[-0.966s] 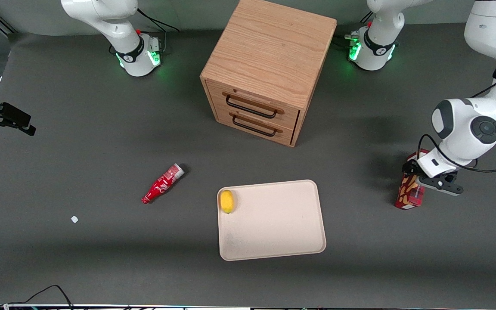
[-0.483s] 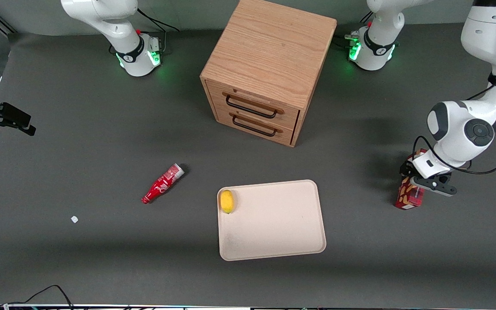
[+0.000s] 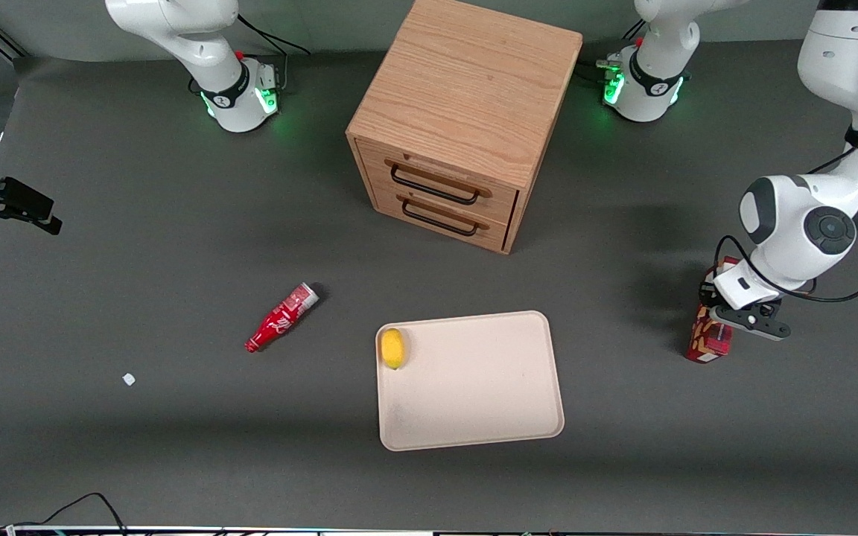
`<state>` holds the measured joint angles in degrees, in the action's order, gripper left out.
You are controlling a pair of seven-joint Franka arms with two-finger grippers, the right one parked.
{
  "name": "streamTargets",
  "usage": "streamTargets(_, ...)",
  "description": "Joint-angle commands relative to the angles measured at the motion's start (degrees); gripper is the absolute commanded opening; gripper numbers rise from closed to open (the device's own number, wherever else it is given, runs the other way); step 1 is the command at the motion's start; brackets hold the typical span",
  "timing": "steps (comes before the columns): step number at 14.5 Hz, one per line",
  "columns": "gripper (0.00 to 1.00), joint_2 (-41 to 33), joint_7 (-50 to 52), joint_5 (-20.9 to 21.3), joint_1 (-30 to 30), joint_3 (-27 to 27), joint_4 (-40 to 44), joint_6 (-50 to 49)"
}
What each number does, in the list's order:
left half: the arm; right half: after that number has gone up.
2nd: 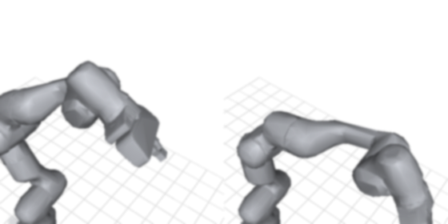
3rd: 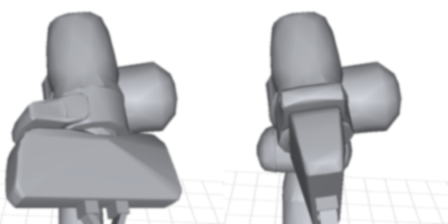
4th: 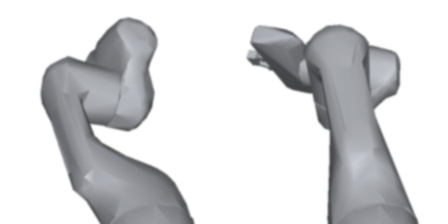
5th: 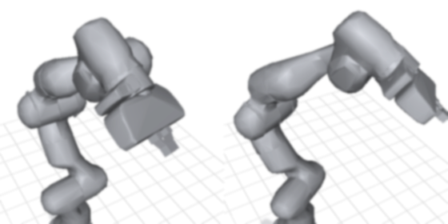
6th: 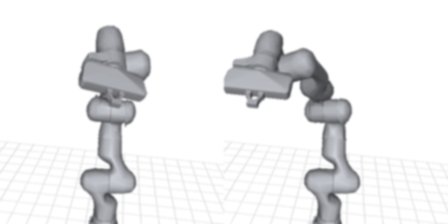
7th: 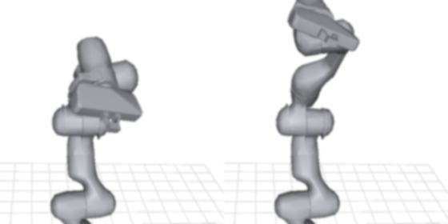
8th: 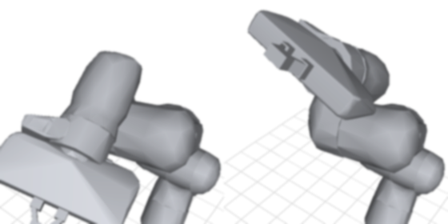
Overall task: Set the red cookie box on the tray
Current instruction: 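Close the left gripper on the end of the shortbread box, then lift the box and carry it over the white tray's corner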
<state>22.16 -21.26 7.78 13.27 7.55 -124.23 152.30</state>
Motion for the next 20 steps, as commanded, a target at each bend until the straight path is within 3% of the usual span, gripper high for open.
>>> streamTargets(1,0.00,-3.43,0.25,-0.31,-1.31,-0.52,3.10,-7.95)
streamTargets(3,0.00,-6.15,2.00,-1.01,-1.40,-0.35,5.74,-14.46)
streamTargets(6,0.00,-9.75,2.36,-6.71,-2.28,0.00,10.65,-23.95)
streamTargets(10,0.00,-9.95,10.85,-9.10,-5.78,0.80,24.17,-39.93)
streamTargets(14,0.00,-4.95,25.52,-8.84,-9.91,4.66,38.50,-49.36)
streamTargets(17,0.00,5.32,38.00,-8.74,-16.59,4.66,54.04,-56.22)
streamTargets(20,0.00,12.63,46.28,-8.13,-21.87,4.75,61.55,-55.10)
